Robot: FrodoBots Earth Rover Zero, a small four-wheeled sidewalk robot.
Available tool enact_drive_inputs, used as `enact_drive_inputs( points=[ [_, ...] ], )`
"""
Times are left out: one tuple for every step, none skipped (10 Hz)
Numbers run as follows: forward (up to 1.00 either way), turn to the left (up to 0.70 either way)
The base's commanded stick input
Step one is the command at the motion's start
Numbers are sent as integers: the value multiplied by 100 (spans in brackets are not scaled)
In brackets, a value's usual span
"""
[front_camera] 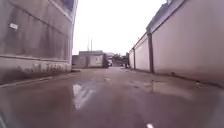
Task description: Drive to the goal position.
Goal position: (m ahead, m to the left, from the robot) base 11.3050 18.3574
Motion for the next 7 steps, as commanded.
enact_drive_inputs(
  points=[
    [70,0],
    [70,0],
    [70,0],
    [70,0],
    [70,0],
    [70,0],
    [70,0]
  ],
)
